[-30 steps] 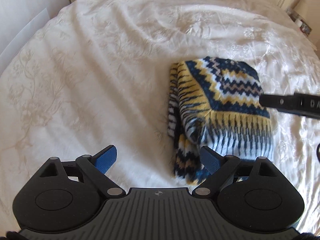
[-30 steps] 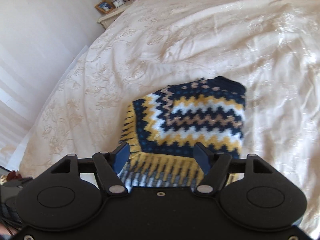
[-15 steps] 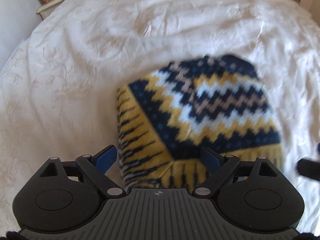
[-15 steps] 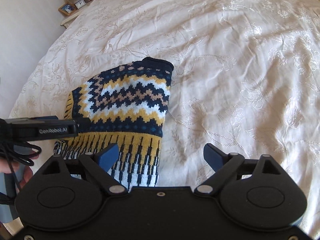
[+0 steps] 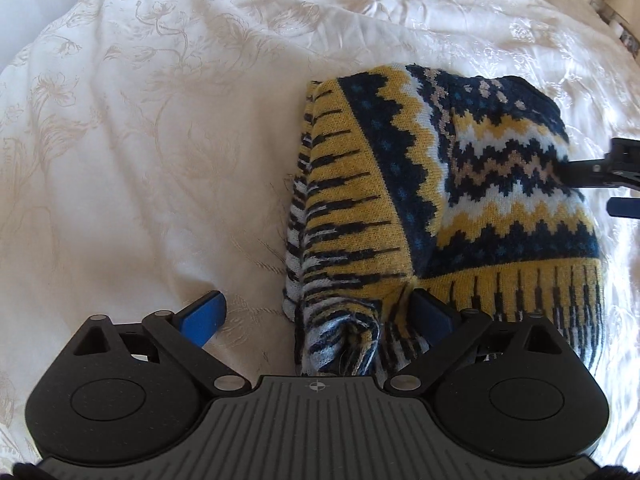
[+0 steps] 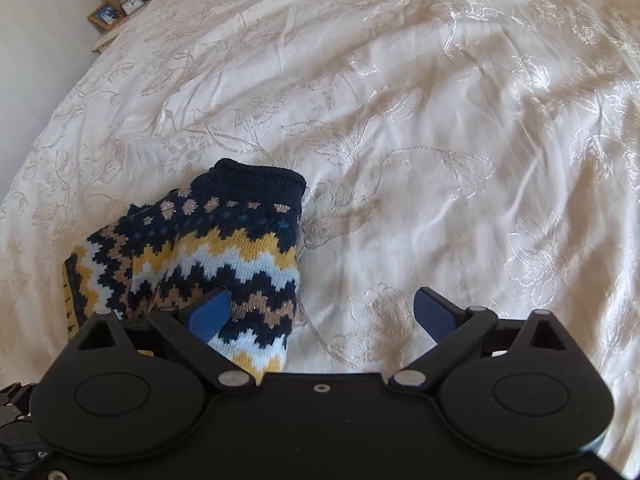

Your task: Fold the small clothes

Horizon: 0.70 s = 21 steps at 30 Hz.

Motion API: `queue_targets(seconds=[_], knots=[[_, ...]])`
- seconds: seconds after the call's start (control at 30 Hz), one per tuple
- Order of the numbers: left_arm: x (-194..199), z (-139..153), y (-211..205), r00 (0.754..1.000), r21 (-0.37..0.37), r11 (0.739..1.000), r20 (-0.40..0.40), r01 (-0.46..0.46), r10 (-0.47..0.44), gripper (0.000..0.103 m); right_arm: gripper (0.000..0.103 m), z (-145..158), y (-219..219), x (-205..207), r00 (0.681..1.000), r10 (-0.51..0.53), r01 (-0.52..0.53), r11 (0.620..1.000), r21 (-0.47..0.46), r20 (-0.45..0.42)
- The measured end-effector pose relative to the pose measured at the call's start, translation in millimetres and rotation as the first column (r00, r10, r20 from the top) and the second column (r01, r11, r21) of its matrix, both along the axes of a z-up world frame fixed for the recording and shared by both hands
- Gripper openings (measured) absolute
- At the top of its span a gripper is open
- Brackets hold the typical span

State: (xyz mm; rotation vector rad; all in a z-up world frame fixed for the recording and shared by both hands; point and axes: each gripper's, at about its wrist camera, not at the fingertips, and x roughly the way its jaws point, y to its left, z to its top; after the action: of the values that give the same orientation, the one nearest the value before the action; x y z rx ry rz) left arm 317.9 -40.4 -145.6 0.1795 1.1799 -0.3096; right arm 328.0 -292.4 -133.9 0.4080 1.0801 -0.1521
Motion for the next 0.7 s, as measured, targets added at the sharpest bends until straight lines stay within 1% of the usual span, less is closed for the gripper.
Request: queue_targets(seconds=[0.13, 0.2, 0.3, 0.37, 0.4, 0.43, 0.53, 0.6, 0.7], knots=[[1.8, -0.8, 0.4, 1.000, -0.005, 1.000, -0.012, -0.009, 0.009, 0.101, 0.102, -24.5, 16.7, 30.8, 0.994, 0.070, -0.077, 0.994, -0.079, -0.089], [2.8, -1.2, -1.3, 1.000, 0.002, 1.000, -0.014, -0.017, 0.017, 0.103, 0.102, -30.8, 21.2, 39.4, 0.991, 0.088, -0.098, 0.991, -0.093, -0.106], [6.6, 3.6, -4.4, 0.999, 0.003, 0.999, -0.018, -0.032, 0.032, 0.103, 0.102, -32.3, 23.3, 45.4, 0.987, 0.113, -0.125, 0.987, -0.103, -0.114], [10.7, 13.7, -9.8, 1.000, 0.008, 1.000, 0.002, -0.022, 0.022, 0.103, 0.102, -24.6, 22.3, 41.4, 0.988, 0.126, -0.136, 0.984, -0.112, -0.095], [10.9, 20.4, -11.5, 0.999, 0.009, 1.000, 0.028, -0.015, 0.015, 0.103, 0.102, -19.1, 21.3, 36.1, 0.990, 0.125, -0.133, 0.984, -0.116, -0.071], [10.4, 28.6, -11.8, 0.998, 0.008, 1.000, 0.060, -0.008, 0.008, 0.103, 0.102, -9.7, 18.9, 28.2, 0.993, 0.114, -0.117, 0.986, -0.118, -0.033], [22.5, 42.6, -20.6, 0.993, 0.006, 1.000, 0.116, 0.008, -0.009, 0.103, 0.102, 10.1, 14.8, -0.6, 0.996, 0.076, -0.071, 0.992, -0.107, 0.042], [35.6, 44.3, -29.0, 0.991, 0.016, 1.000, 0.134, 0.015, -0.017, 0.103, 0.102, 18.6, 19.3, -16.5, 0.995, 0.074, -0.067, 0.992, -0.107, 0.064], [57.9, 33.4, -38.3, 0.987, 0.080, 0.997, 0.161, 0.002, -0.015, 0.103, 0.102, 20.4, 29.5, -35.7, 0.995, 0.085, -0.080, 0.991, -0.107, 0.050]])
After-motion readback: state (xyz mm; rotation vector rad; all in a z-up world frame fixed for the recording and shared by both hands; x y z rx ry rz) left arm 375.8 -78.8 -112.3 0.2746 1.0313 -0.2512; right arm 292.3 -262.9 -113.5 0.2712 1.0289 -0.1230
